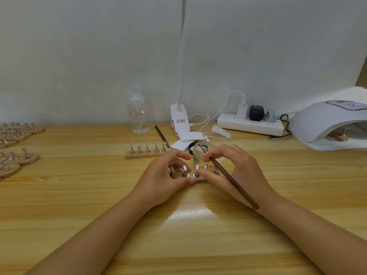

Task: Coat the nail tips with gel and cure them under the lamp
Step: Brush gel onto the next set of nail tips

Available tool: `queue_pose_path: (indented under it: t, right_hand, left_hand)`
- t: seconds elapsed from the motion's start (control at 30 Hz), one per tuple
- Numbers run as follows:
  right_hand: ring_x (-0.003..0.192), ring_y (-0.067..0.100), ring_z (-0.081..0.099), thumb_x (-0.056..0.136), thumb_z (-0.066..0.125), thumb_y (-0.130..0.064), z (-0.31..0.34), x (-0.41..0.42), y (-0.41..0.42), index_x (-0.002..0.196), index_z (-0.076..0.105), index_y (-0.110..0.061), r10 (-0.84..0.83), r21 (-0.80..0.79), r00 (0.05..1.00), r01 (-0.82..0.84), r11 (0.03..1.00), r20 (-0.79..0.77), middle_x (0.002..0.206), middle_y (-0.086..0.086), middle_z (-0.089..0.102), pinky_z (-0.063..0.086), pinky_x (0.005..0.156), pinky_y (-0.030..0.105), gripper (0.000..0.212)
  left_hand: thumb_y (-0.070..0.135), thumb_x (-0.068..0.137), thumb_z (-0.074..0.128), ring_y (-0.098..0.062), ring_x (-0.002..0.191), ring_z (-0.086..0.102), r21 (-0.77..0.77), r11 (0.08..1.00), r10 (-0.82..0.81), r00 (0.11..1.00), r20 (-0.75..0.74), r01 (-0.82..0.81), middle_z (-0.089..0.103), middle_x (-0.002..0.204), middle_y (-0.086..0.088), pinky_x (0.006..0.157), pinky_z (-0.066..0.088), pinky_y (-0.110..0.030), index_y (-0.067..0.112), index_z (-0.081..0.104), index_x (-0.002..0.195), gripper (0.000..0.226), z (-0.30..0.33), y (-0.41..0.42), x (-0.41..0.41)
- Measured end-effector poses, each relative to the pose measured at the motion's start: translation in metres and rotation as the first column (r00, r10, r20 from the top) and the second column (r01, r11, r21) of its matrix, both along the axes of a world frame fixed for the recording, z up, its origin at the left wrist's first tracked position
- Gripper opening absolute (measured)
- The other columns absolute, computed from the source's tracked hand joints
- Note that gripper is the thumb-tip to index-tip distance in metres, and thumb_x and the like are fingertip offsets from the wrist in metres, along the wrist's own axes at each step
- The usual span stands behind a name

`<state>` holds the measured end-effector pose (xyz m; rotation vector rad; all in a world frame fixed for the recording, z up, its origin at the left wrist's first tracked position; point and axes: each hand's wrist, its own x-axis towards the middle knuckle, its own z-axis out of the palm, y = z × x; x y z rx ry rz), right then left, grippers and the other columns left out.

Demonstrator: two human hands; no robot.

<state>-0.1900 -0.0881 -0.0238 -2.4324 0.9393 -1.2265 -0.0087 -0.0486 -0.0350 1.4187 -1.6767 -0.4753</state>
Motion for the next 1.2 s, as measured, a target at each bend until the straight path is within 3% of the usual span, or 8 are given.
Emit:
queue_pose_path:
  t: [0.13,0.4,0.53,0.63,0.73,0.87,1.03,1.2]
  right_hand:
    - [0.085,0.011,0.058,0.069,0.078,-0.024,0.000,-0.003,-0.001,0.089,0.067,-0.018,-0.030,-0.045,0.998,0.027,0.999,-0.048,0.085,-0.009,0.064,0.045,0.081,0.033,0.024]
    - [0.079,0.008,0.056,0.067,0.081,-0.017,-0.002,-0.002,-0.003,0.086,0.067,-0.017,-0.026,-0.180,0.998,0.015,0.984,-0.059,0.080,-0.014,0.058,0.041,0.075,0.029,0.023]
    - [0.080,0.009,0.058,0.067,0.081,-0.018,-0.004,-0.001,-0.004,0.086,0.068,-0.017,-0.013,-0.260,0.997,-0.008,0.966,-0.079,0.080,-0.006,0.065,0.040,0.076,0.026,0.023]
    - [0.080,0.008,0.057,0.068,0.074,-0.023,-0.004,0.000,-0.003,0.086,0.068,-0.016,0.001,-0.277,1.000,-0.003,0.961,-0.008,0.081,-0.005,0.064,0.045,0.076,0.026,0.020]
    - [0.082,0.007,0.057,0.073,0.067,-0.030,-0.002,0.002,0.000,0.087,0.067,-0.013,0.036,-0.261,0.996,-0.013,0.965,0.085,0.085,-0.009,0.061,0.050,0.075,0.030,0.022]
    - [0.081,0.007,0.057,0.075,0.063,-0.030,-0.001,0.006,0.005,0.089,0.067,-0.009,0.076,-0.291,0.991,-0.041,0.956,0.110,0.086,-0.005,0.063,0.048,0.075,0.025,0.025]
    - [0.075,0.010,0.057,0.075,0.062,-0.030,-0.001,0.008,0.009,0.088,0.067,-0.009,0.072,-0.326,0.991,-0.033,0.945,0.109,0.081,0.001,0.064,0.052,0.067,0.032,0.025]
    - [0.074,0.012,0.060,0.077,0.062,-0.037,0.002,0.007,0.010,0.089,0.066,-0.013,0.071,-0.250,0.987,-0.033,0.968,0.147,0.083,-0.004,0.065,0.050,0.070,0.032,0.027]
  left_hand:
    - [0.020,0.063,0.081,0.001,0.077,0.055,0.005,1.000,0.008,1.000,0.003,-0.008,0.067,0.080,0.009,0.072,0.042,-0.015,0.039,0.054,0.091,0.043,-0.001,0.000,0.001]
    - [0.023,0.063,0.081,0.003,0.080,0.056,0.030,0.999,0.021,1.000,-0.001,-0.021,0.067,0.080,0.013,0.071,0.041,-0.008,0.039,0.054,0.091,0.042,-0.001,-0.001,0.001]
    - [0.020,0.064,0.081,0.002,0.079,0.057,0.049,0.998,0.030,0.999,-0.034,-0.028,0.067,0.080,0.010,0.067,0.039,-0.004,0.039,0.054,0.091,0.042,0.000,0.001,0.000]
    - [0.024,0.064,0.080,-0.002,0.084,0.056,0.028,0.999,0.034,0.999,0.023,-0.035,0.062,0.090,0.014,0.075,0.043,-0.014,0.043,0.051,0.093,0.044,0.002,0.003,-0.002]
    - [0.040,0.062,0.077,0.001,0.091,0.053,-0.109,0.993,0.049,0.996,0.075,-0.041,0.056,0.099,0.020,0.088,0.042,-0.030,0.047,0.052,0.094,0.041,0.007,0.007,-0.007]
    - [0.044,0.067,0.064,-0.004,0.098,0.055,-0.262,0.965,0.001,0.997,0.082,0.020,0.060,0.097,0.017,0.094,0.037,-0.047,0.035,0.064,0.096,0.030,0.011,0.011,-0.011]
    - [0.034,0.071,0.067,-0.004,0.091,0.057,-0.330,0.941,-0.047,0.995,0.084,0.073,0.065,0.090,0.014,0.087,0.039,-0.044,0.026,0.070,0.092,0.023,0.010,0.010,-0.012]
    - [0.022,0.072,0.072,-0.002,0.087,0.060,-0.359,0.933,-0.023,1.000,0.008,0.024,0.066,0.087,0.014,0.087,0.043,-0.048,0.025,0.071,0.088,0.016,0.010,0.011,-0.012]
